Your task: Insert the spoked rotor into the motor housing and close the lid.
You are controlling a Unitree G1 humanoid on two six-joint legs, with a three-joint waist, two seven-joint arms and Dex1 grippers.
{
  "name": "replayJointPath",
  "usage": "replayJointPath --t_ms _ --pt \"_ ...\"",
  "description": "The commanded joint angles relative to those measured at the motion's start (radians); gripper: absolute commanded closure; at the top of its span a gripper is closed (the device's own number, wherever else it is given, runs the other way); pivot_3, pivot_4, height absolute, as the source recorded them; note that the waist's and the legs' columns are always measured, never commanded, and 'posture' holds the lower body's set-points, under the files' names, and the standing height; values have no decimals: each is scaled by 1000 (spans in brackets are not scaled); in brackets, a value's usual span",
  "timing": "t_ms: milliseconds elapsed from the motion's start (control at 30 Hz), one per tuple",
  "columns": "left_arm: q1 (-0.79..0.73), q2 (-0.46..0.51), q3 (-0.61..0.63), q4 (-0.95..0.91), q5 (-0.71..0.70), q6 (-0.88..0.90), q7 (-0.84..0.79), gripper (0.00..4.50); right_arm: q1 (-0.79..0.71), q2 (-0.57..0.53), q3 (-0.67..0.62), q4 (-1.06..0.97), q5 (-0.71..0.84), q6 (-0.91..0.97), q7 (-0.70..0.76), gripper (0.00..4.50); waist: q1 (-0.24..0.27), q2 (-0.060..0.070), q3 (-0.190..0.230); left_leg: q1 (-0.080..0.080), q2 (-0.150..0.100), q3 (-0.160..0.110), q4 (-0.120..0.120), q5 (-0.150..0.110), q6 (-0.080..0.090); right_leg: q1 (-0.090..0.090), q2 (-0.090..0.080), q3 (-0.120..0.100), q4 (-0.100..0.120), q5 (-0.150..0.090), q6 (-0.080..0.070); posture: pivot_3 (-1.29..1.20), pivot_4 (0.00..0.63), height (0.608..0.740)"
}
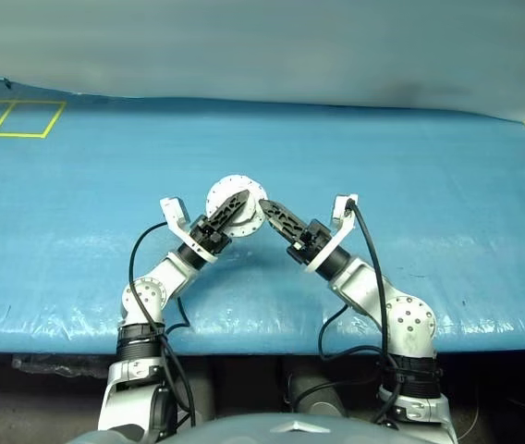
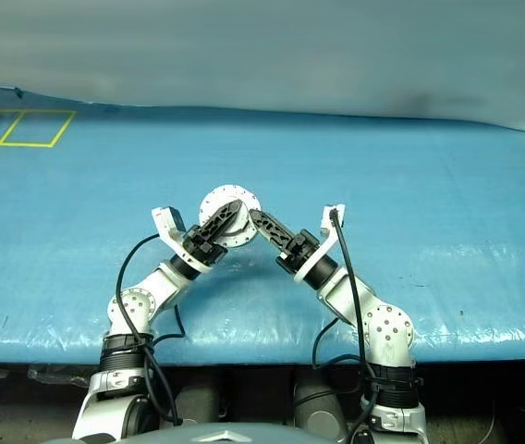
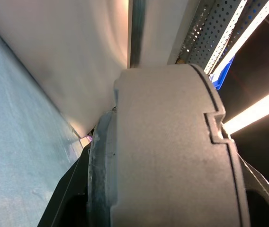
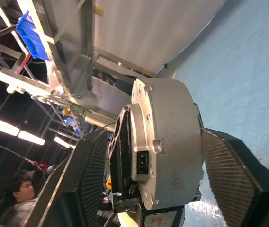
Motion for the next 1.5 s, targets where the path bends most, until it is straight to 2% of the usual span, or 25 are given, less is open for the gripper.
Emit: replayJointPath --t_ms 33,133,233,400,533,633,800,1033,1400,1500 --pt "-2 -10 11 -39 -9 -21 6 1865 -15 3 -2 -48 -30 -44 12 1094 0 0 0 0 0 0 0 0 0 0 0 0 0 0 0 0 150 740" --pt "5 -14 19 -43 8 -50 26 1865 -17 -12 5 -44 -119 -85 6 1094 0 0 0 0 0 0 0 0 0 0 0 0 0 0 0 0 150 740" --pt "1 -16 34 -37 62 -134 67 1865 -10 -75 55 -47 -277 -126 33 1094 1 0 0 0 0 0 0 0 0 0 0 0 0 0 0 0 150 740" --pt "-43 -13 111 -12 81 -239 133 1865 29 -176 137 -82 -431 -172 149 1094 4 0 0 0 0 0 0 0 0 0 0 0 0 0 0 0 150 740" --pt "-108 4 160 41 132 -340 218 1865 68 -320 289 -93 -715 -302 241 1094 12 0 0 0 0 0 1 0 0 0 0 0 0 0 1 0 150 740" --pt "-156 28 179 105 169 -392 243 1865 92 -364 348 -84 -827 -388 293 1094 16 -1 0 0 -1 0 2 0 0 1 0 0 0 -1 3 0 150 740" --pt "-212 85 181 192 219 -425 224 1865 125 -352 359 -67 -888 -479 356 1094 17 -4 2 0 -1 0 2 0 -1 1 0 0 -1 0 3 0 150 740" --pt "-292 147 220 366 291 -503 256 1865 145 -316 335 -57 -920 -507 357 1094 17 -6 3 0 -1 0 2 1 -1 1 0 0 0 1 1 0 150 740" --pt "-337 164 267 518 368 -624 355 1865 137 -285 323 -56 -955 -514 365 1094 19 -8 4 0 -1 0 2 1 -1 1 -1 0 0 3 0 0 150 740" --pt "-331 172 266 528 387 -628 378 1038 136 -278 318 -56 -962 -514 364 1059 18 -8 4 1 -1 0 2 1 -2 2 0 0 0 3 0 0 150 740"
